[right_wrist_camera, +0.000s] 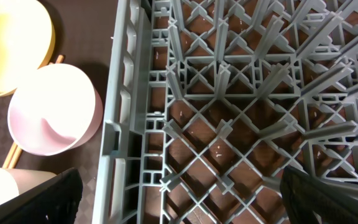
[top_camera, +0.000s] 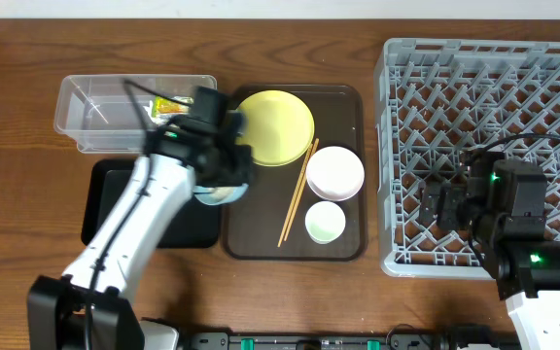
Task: Sort waste into correct bins and load items into the dishwasher rack
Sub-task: 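Grasp the light-blue rice bowl with the left gripper and lift, then tip the blue bowl over the black tray to dump the rice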
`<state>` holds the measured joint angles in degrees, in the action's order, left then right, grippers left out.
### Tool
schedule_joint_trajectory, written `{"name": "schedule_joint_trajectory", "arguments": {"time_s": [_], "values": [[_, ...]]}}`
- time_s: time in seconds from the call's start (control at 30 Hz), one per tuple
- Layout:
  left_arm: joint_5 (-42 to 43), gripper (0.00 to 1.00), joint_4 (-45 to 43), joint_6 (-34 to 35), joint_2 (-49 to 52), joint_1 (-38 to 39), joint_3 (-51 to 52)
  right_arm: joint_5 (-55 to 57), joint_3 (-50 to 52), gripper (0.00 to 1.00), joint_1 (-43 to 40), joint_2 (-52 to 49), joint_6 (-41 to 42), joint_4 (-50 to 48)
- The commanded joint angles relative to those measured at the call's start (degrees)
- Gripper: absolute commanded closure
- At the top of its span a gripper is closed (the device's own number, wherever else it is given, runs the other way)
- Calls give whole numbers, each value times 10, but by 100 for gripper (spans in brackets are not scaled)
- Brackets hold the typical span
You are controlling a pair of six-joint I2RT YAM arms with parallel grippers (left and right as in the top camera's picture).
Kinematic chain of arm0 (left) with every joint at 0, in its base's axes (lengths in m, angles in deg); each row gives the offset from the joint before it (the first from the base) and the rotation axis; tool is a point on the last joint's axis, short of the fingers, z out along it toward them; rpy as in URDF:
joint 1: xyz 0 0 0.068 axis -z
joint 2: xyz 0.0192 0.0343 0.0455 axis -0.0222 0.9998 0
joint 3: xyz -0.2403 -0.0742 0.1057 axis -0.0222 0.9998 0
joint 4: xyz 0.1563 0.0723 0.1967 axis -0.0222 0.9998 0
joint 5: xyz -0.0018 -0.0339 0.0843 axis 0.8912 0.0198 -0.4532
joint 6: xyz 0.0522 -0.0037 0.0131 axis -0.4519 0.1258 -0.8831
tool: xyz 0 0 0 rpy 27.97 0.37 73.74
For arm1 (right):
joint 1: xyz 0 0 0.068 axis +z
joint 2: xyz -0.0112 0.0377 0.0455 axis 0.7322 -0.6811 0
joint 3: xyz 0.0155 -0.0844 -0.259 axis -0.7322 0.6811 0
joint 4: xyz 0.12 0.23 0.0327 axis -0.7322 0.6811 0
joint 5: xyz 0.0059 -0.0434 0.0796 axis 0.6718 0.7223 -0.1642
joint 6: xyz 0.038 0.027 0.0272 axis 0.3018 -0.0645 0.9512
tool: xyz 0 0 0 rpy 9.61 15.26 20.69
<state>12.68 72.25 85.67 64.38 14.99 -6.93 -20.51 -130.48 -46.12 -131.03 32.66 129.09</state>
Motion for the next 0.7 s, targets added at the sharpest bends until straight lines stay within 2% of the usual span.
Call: {"name": "schedule_joint_trajectory", "arguments": {"time_s": [0.0, 0.3, 0.47, 0.57, 0.67], "values": [[151, 94, 12, -70, 10, -85, 3, -2, -14, 1, 2, 1, -8, 2], [457, 94, 86, -250, 82, -258, 3, -2, -14, 1, 2, 1, -8, 3], [485, 94, 129, -268, 148, -318, 3, -2, -14, 1, 2, 1, -8, 3], [543, 94, 150, -308, 182, -340, 3, -2, -14, 1, 2, 1, -8, 2], [594, 94, 178, -315, 209, -359, 3, -2, -14, 1, 2, 1, -8, 3]]}}
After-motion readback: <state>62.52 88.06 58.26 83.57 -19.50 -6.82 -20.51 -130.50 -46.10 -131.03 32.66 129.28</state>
